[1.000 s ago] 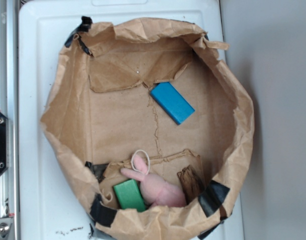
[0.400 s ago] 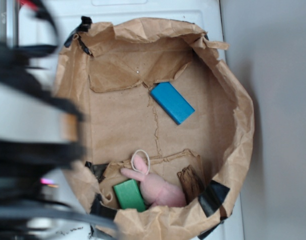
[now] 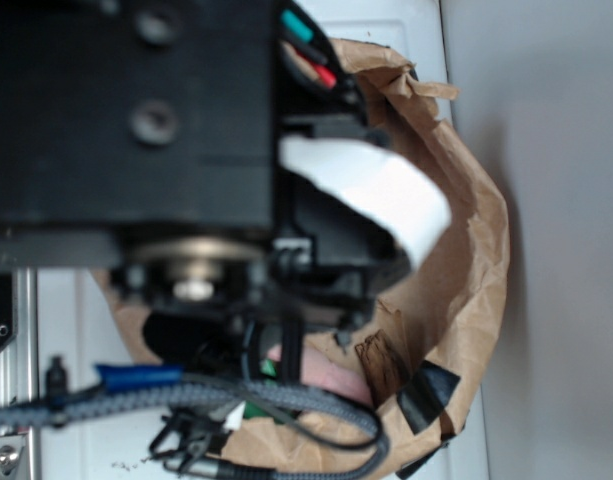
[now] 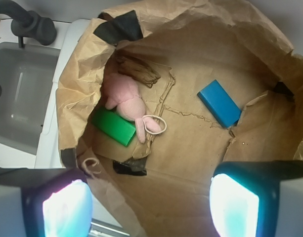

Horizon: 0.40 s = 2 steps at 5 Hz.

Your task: Grab the blue block.

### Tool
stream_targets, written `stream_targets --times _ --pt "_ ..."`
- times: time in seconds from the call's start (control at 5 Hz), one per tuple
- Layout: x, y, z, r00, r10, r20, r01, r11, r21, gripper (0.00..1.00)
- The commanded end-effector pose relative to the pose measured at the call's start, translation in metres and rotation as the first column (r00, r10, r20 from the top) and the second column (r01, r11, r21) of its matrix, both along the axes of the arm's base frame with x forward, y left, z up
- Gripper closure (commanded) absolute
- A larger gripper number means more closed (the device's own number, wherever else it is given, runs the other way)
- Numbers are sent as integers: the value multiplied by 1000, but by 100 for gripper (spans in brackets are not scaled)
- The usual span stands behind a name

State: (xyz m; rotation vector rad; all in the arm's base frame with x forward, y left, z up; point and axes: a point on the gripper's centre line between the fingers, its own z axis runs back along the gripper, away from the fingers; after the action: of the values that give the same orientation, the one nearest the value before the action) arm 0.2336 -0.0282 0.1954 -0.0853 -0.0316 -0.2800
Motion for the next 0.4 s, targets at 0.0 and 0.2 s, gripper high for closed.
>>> stream_targets --times 0.0,0.2 --pt "3 -1 13 999 16 51 -16 1000 -3 0" --pt "24 7 -20 996 -55 67 55 998 4 0"
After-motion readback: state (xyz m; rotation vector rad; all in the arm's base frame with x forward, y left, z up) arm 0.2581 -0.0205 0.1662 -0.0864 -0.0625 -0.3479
